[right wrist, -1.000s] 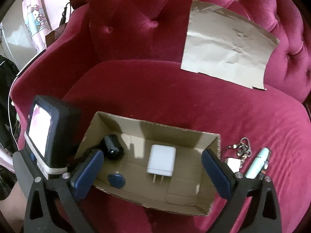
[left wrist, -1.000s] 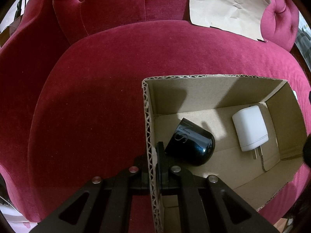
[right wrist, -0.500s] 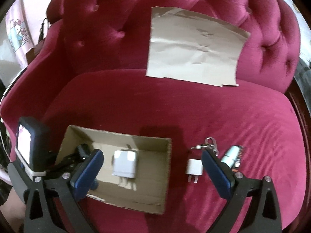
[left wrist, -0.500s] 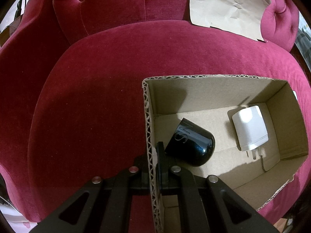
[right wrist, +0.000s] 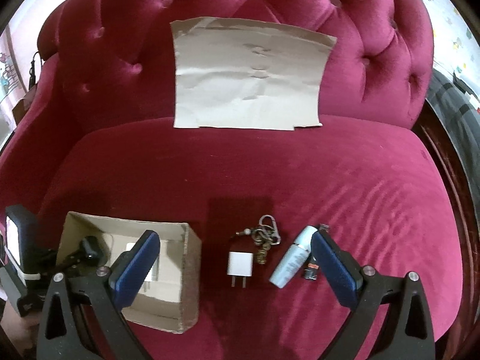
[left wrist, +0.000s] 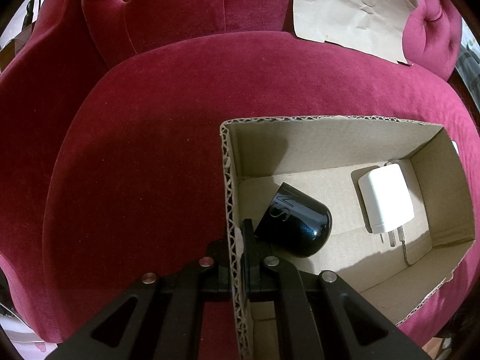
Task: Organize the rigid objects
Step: 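Move the right gripper back to the light blue bottle, then close the right gripper around the light blue bottle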
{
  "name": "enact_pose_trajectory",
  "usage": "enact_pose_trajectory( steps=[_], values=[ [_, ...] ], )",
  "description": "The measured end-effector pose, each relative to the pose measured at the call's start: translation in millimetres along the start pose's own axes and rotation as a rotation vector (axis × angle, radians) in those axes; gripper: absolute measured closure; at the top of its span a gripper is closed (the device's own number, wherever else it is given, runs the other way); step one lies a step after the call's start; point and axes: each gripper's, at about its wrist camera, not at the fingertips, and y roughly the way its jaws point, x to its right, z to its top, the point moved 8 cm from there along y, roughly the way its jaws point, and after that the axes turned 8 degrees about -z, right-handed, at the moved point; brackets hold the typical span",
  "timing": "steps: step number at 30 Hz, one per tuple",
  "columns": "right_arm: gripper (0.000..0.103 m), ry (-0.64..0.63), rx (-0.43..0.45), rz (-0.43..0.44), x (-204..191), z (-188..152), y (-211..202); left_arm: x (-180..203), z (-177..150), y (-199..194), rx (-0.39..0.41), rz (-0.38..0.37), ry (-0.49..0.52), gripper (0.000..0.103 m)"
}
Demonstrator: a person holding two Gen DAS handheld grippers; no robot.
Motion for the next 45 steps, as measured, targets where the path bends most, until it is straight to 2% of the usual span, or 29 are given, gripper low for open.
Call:
enact_pose_trajectory(
  steps=[20,22,32,43,45],
  values=[
    [0.002,0.099,-0.089,-0.078,51.7,-23.5,53.8,2.2,-1.3,-1.0,0.002,0.005,0.004,0.099],
    [0.006,0.108,-0.101,-0.084,55.2,-26.7,60.7,2.9,-1.6,-0.9,0.002,0.004,0.004,0.099],
    [0.039,0.12,-0.159,-0.068,59.0,-36.5,87.6,1.7,-1.7,-1.3,0.002,0.006,0.008,0.099],
    [0.06,0.113,-0.215,-0.079,56.1,-45.4,112.3,1.4,-1.6,-1.3,0.002,0.006,0.006,0.099],
    [0.073,0.116,-0.231,-0.078,55.4,-46.9,116.7,1.5,-1.7,-1.2,0.002,0.006,0.006,0.099]
  ],
)
